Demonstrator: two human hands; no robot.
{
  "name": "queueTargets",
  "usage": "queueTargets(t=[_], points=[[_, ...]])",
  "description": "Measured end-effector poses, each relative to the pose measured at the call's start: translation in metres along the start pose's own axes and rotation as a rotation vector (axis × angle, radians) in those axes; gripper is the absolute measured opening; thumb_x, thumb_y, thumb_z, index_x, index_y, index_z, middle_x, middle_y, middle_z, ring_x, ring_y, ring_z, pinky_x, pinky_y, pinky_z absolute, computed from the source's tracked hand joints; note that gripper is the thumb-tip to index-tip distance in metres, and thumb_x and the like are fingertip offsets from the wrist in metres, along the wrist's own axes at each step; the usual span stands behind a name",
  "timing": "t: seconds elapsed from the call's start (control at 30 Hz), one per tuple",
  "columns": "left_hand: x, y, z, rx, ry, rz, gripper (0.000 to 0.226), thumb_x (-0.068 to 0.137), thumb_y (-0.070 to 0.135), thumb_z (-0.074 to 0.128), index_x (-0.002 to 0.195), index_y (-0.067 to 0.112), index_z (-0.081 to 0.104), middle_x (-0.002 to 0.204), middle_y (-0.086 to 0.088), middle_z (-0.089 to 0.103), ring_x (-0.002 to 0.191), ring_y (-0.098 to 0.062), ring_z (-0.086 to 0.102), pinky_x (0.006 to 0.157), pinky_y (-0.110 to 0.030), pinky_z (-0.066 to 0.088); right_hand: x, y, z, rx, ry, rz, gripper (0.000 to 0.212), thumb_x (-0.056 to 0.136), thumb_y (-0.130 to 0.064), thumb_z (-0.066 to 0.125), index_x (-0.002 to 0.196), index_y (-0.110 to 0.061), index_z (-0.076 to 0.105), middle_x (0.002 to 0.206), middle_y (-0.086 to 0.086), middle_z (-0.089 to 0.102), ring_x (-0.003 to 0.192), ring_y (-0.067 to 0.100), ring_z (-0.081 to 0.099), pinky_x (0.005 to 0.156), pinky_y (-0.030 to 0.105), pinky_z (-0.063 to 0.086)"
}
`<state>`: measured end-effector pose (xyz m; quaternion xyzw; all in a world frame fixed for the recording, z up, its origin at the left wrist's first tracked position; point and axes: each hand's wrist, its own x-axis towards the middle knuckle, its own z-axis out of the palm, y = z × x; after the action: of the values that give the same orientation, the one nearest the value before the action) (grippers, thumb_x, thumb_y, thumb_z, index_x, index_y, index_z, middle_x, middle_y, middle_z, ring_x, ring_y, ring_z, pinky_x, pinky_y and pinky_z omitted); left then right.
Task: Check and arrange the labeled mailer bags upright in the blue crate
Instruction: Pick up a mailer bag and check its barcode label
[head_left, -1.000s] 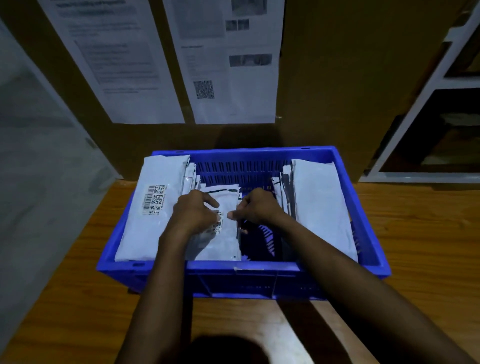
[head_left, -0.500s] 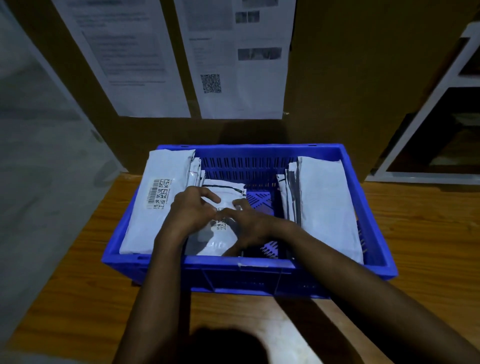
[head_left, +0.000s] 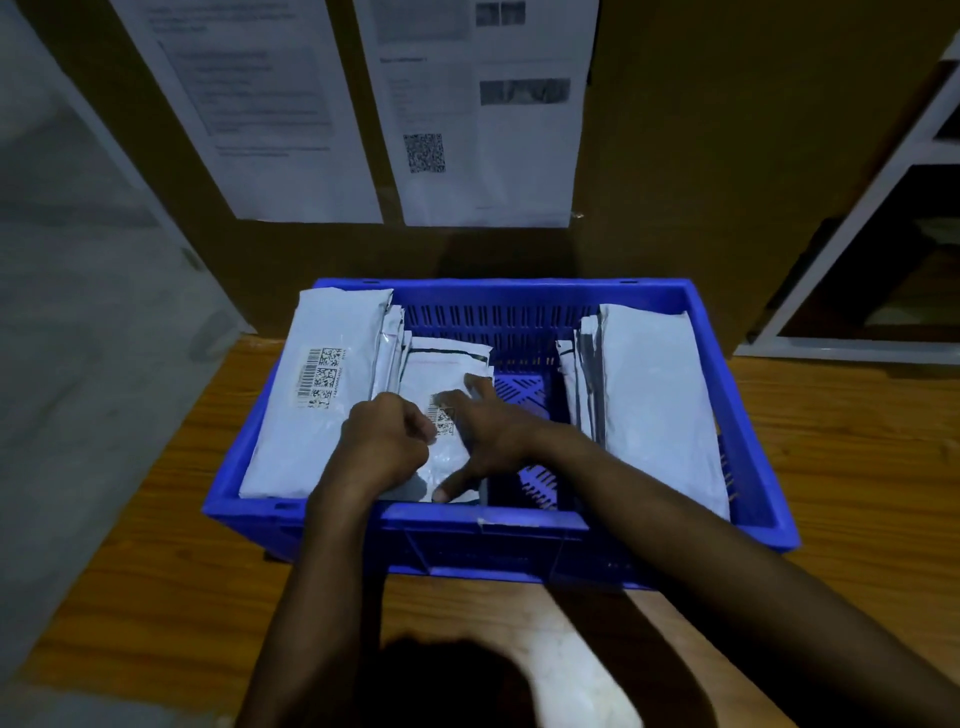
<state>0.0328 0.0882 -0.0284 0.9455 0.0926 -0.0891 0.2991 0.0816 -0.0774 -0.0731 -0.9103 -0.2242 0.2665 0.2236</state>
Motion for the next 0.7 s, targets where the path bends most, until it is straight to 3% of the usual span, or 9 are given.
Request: queueTargets(t=[0.1, 0.2, 0.3, 0.43, 0.7], points=[[-0.003, -0.006, 0.002, -0.006, -0.038, 0.002, 0.032, 0.081, -0.002, 0.07, 0.103, 0.017, 0.08, 0.105, -0.003, 0.078, 0.104, -0.018, 0.07, 0.096, -0.028, 0.053, -0.011, 0.011, -0.015, 0.076, -0.024, 0.021, 0.114, 0.08, -0.062, 0.078, 0.164, -0.027, 0.011, 0.172, 0.003, -0.009, 0.159, 0.025, -0.009, 0.128, 0.05, 0.015], [-0.002, -0.009, 0.005, 0.063, -0.059, 0.024, 0.038, 0.083, -0.001, 0.067, 0.116, 0.016, 0.078, 0.119, -0.005, 0.075, 0.117, -0.022, 0.066, 0.103, -0.031, 0.051, -0.008, 0.027, -0.017, 0.089, 0.056, 0.008, 0.074, 0.099, -0.049, 0.061, 0.162, -0.033, 0.024, 0.173, 0.007, -0.004, 0.16, 0.026, -0.004, 0.127, 0.052, 0.017], [0.0, -0.008, 0.008, 0.133, -0.095, 0.028, 0.037, 0.084, 0.0, 0.066, 0.116, 0.015, 0.077, 0.12, -0.009, 0.074, 0.118, -0.026, 0.065, 0.101, -0.032, 0.051, -0.002, 0.029, -0.01, -0.03, 0.096, -0.024, 0.059, 0.103, -0.049, 0.051, 0.158, -0.043, 0.03, 0.173, 0.003, -0.009, 0.158, 0.035, -0.008, 0.124, 0.063, 0.016], [0.002, -0.009, 0.01, 0.204, -0.114, 0.059, 0.024, 0.086, 0.007, 0.069, 0.104, 0.016, 0.081, 0.107, -0.01, 0.077, 0.106, -0.026, 0.07, 0.096, -0.033, 0.055, -0.001, 0.014, -0.009, -0.19, 0.083, -0.016, 0.064, 0.098, -0.059, 0.057, 0.155, -0.051, 0.03, 0.171, -0.01, -0.019, 0.156, 0.028, -0.022, 0.111, 0.079, 0.013], [0.002, -0.007, 0.006, 0.205, -0.285, 0.087, 0.019, 0.089, 0.016, 0.071, 0.104, 0.009, 0.081, 0.099, -0.01, 0.078, 0.093, -0.023, 0.071, 0.093, -0.042, 0.057, 0.001, 0.003, -0.007, -0.257, 0.0, 0.003, 0.111, 0.081, -0.07, 0.071, 0.163, -0.039, 0.004, 0.168, -0.003, -0.03, 0.153, 0.028, -0.032, 0.108, 0.084, 0.005]])
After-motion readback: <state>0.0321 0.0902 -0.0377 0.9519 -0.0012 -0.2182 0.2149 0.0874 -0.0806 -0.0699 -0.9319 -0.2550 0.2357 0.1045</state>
